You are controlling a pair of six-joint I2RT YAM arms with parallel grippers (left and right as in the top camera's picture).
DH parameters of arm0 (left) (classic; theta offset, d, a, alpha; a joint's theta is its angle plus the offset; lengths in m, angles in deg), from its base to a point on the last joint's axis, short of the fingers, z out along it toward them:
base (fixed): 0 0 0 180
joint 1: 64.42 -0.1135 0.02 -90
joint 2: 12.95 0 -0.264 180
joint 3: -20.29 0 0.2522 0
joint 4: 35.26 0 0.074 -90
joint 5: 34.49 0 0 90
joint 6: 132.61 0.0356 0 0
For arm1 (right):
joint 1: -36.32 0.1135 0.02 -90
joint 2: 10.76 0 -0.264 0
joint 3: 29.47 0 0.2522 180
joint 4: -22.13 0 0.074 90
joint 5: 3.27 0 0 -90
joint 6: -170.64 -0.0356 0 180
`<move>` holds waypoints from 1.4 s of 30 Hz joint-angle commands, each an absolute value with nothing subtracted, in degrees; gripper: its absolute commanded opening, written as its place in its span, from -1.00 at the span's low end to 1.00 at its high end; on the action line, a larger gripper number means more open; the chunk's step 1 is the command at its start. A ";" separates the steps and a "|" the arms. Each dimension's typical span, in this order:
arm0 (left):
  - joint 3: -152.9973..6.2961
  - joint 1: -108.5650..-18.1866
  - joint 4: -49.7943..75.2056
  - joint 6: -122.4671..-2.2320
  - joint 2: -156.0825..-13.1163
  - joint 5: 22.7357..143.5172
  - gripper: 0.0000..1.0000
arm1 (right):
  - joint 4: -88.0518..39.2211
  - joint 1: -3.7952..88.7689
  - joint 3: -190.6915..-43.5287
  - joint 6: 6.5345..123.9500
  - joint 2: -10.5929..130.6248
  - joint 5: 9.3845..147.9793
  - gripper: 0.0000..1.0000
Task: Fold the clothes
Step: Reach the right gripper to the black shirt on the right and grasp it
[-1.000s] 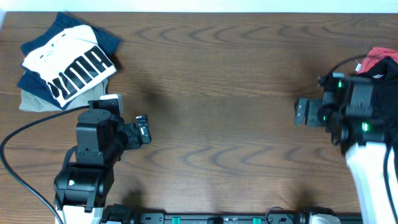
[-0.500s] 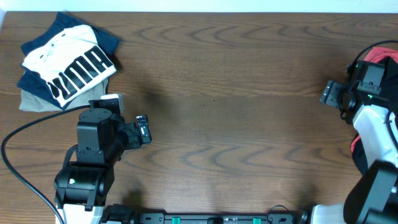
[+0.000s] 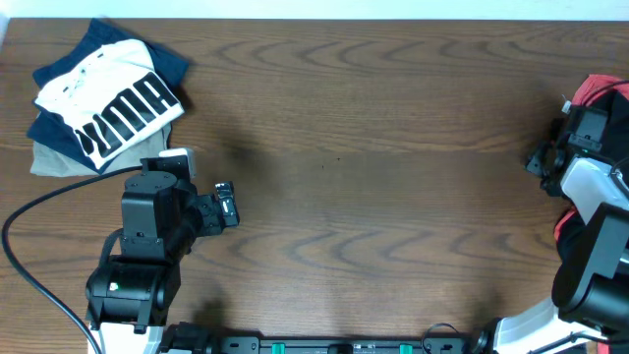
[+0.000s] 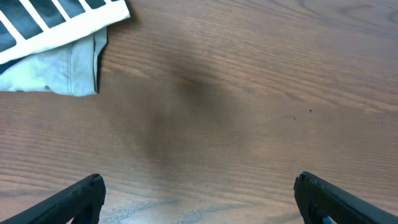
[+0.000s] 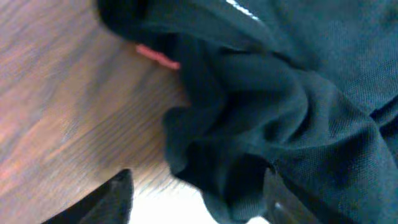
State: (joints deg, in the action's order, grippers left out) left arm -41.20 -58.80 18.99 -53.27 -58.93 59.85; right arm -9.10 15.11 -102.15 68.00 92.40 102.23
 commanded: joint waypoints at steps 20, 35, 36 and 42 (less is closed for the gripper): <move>-42.31 -58.88 19.65 -53.18 -58.93 60.20 0.96 | -6.90 12.68 -104.38 64.02 86.43 99.74 -0.98; -42.31 -58.88 19.62 -53.18 -58.93 60.20 0.96 | -17.69 12.71 -108.92 68.43 80.86 99.78 0.24; -42.31 -58.88 19.65 -53.18 -58.93 60.20 0.96 | -17.69 12.71 -108.92 68.46 81.93 99.78 0.25; -42.31 -58.88 19.62 -53.18 -58.93 60.20 0.96 | -16.47 12.68 -108.92 68.43 91.48 99.81 0.17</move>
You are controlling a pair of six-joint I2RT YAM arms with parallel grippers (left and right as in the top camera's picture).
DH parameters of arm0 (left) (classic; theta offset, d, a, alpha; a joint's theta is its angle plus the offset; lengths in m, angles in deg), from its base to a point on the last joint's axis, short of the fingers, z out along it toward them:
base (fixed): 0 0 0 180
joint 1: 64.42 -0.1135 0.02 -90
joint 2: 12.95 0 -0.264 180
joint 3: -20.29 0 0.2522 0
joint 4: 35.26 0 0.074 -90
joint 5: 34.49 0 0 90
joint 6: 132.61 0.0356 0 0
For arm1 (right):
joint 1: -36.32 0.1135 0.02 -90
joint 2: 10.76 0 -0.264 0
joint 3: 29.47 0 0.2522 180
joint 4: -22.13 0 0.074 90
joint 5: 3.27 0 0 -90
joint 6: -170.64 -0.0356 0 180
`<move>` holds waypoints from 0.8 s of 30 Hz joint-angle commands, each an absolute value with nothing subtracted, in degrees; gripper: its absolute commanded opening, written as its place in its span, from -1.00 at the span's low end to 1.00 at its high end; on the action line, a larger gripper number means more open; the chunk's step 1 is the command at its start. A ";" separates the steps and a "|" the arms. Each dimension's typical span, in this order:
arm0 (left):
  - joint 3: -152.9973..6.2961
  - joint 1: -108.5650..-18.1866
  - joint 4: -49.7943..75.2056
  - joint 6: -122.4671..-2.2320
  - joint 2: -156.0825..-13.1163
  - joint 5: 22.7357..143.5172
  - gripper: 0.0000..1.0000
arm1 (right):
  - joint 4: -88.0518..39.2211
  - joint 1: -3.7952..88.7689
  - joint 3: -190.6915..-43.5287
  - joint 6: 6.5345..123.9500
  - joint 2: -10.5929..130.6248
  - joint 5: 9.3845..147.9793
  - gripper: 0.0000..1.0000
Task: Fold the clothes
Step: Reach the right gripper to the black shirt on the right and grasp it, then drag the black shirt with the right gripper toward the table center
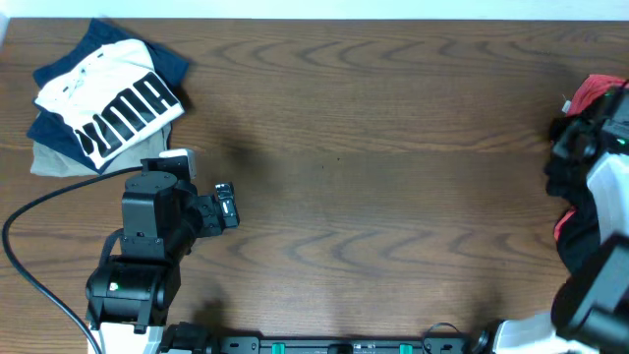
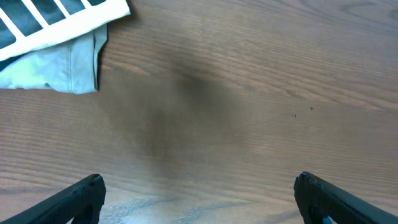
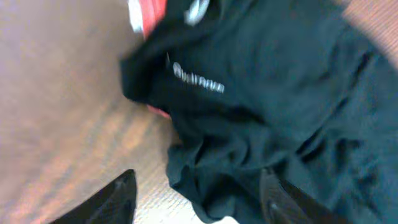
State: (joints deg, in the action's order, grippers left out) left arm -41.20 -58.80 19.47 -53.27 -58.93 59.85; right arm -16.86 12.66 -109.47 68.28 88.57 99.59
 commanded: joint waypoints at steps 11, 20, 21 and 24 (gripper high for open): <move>-42.31 -58.88 19.62 -53.18 -58.93 60.22 0.96 | -10.02 12.62 -108.92 67.17 99.46 100.24 0.10; -42.31 -58.88 19.65 -53.18 -58.93 60.22 0.96 | -9.76 12.60 -108.97 67.17 99.98 100.13 -0.98; -42.31 -58.88 19.65 -53.18 -58.93 60.22 0.96 | -10.55 12.60 -109.06 67.17 99.37 100.16 -0.98; -42.31 -58.88 19.62 -53.18 -58.93 60.22 0.96 | -13.02 12.60 -109.65 67.47 96.48 100.20 -0.98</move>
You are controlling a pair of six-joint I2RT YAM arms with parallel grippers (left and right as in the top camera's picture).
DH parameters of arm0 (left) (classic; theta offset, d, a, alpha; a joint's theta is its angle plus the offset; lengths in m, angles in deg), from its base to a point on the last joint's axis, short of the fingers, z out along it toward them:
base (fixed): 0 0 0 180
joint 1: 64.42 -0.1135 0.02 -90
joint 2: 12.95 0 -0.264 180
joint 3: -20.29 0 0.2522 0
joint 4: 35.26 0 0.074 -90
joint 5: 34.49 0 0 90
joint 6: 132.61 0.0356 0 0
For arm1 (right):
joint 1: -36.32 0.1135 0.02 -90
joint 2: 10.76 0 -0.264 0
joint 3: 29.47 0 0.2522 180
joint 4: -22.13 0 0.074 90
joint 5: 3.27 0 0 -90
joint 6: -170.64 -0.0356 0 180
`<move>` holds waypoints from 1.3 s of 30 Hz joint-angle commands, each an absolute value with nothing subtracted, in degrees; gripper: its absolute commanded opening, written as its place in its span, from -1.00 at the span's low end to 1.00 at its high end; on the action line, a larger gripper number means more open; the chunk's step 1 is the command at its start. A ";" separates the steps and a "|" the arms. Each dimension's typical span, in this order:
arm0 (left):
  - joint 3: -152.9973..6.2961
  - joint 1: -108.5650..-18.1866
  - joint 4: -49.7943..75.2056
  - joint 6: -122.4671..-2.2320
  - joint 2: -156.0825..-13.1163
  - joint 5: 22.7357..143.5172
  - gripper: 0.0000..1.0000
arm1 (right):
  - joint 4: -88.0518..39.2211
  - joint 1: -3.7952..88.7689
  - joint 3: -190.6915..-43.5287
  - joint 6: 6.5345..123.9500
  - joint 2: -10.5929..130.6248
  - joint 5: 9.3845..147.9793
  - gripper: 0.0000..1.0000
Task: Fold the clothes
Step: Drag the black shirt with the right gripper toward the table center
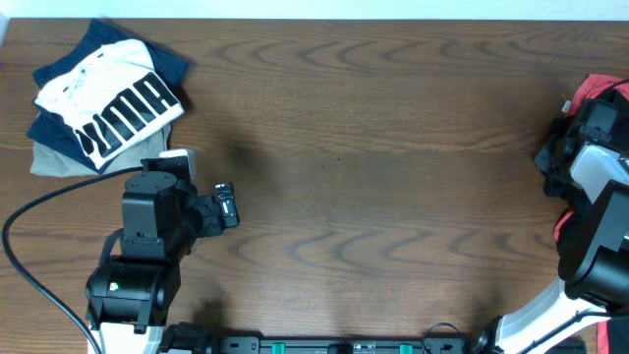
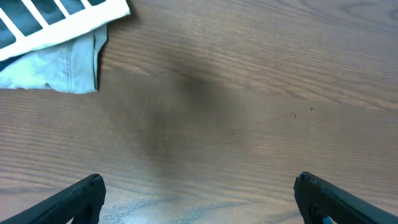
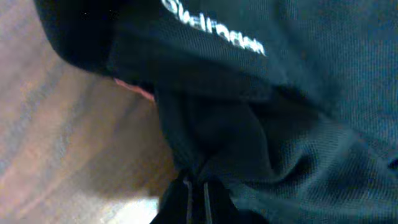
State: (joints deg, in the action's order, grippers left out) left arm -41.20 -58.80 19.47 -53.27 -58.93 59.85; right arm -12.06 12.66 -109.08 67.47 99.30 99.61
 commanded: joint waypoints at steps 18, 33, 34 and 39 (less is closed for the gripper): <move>-42.31 -58.88 19.62 -53.18 -58.93 60.20 0.95 | -26.85 13.91 -123.13 79.49 71.61 87.54 -0.98; -42.31 -58.88 19.62 -53.18 -58.93 60.22 0.96 | -35.62 21.69 -133.12 80.10 65.12 58.15 -0.97; -42.31 -58.88 19.65 -53.18 -58.93 60.22 0.95 | -36.69 23.11 -133.10 80.15 65.29 58.19 -0.98; -42.31 -58.88 19.62 -53.18 -58.93 60.20 0.96 | -43.44 31.39 -133.01 81.57 67.02 58.19 -0.92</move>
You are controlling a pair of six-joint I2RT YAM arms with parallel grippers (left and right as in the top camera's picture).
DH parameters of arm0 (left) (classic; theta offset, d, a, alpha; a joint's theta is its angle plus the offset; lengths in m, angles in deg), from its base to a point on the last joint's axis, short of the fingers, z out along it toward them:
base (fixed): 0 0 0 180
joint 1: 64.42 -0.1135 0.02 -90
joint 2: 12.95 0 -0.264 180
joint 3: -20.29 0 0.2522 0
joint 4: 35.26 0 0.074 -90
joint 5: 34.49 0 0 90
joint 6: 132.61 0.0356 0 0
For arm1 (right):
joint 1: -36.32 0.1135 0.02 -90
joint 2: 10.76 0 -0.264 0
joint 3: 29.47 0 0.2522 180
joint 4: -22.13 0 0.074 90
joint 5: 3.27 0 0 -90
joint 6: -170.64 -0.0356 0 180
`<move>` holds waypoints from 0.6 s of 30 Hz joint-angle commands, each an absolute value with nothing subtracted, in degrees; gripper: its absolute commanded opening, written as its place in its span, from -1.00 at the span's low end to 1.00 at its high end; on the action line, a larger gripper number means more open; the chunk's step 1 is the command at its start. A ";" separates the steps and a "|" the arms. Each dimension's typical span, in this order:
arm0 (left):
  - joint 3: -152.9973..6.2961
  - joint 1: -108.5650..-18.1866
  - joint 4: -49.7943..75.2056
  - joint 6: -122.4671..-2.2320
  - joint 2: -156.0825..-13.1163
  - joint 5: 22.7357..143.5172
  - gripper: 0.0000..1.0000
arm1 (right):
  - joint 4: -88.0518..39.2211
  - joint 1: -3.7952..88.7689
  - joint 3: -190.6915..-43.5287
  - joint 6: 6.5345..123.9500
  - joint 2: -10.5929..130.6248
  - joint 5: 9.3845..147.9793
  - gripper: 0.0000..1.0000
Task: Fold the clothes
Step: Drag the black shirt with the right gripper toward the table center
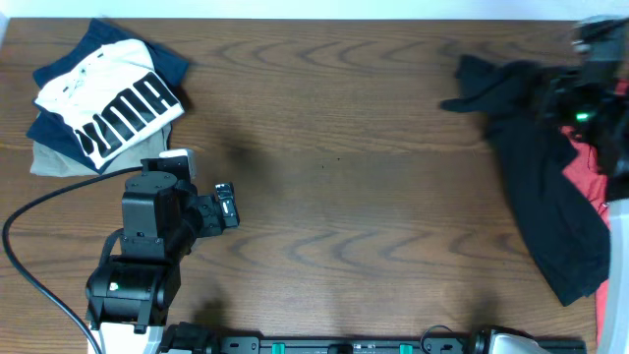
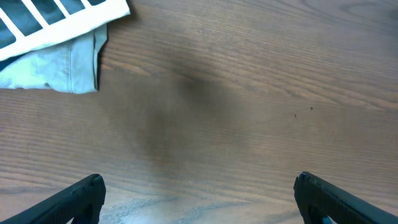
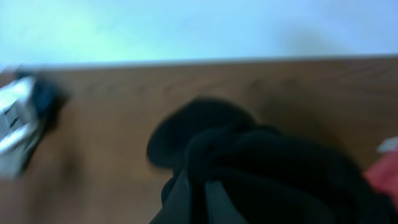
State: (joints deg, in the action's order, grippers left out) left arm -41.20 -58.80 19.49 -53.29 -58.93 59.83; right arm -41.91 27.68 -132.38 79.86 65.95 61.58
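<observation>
A black garment (image 1: 536,167) hangs stretched from the far right of the table down to the right front, lifted at its top end. My right gripper (image 1: 580,98) is shut on the black garment (image 3: 261,162) there, fingers pressed together in the cloth. A red garment (image 1: 596,177) lies under it at the right edge. My left gripper (image 2: 199,199) is open low over bare wood near the left front, its fingertips (image 2: 87,190) wide apart with nothing between them.
A folded stack (image 1: 103,98) of clothes, the top one white and navy with black lettering, lies at the far left corner; its pale bottom piece (image 2: 62,68) shows in the left wrist view. The left arm's cable (image 1: 39,275) runs along the left front.
My right gripper, shut on the black garment at the right edge, has risen and moved toward the far right corner. The black garment is now pulled out long over the table.
My right gripper was open down in the black garment at the right edge. It stayed open over the cloth, then shut on a fold of it. Now it holds the garment lifted and spread. The left arm has stayed still and open throughout.
</observation>
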 commanded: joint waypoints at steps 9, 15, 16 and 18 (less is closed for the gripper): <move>-42.31 -58.88 19.62 -53.20 -58.93 60.22 0.95 | -52.56 46.02 -131.33 83.01 75.22 66.10 -0.83; -42.29 -58.86 19.65 -53.22 -58.93 60.77 0.96 | -49.21 48.05 -131.33 82.84 80.14 73.51 0.14; -42.29 -58.88 19.67 -53.22 -58.93 61.66 0.96 | -49.06 47.94 -131.33 82.82 80.40 74.56 0.15; -42.29 -58.88 20.06 -53.27 -58.93 64.66 0.96 | -49.17 47.68 -131.33 81.85 80.66 77.49 0.17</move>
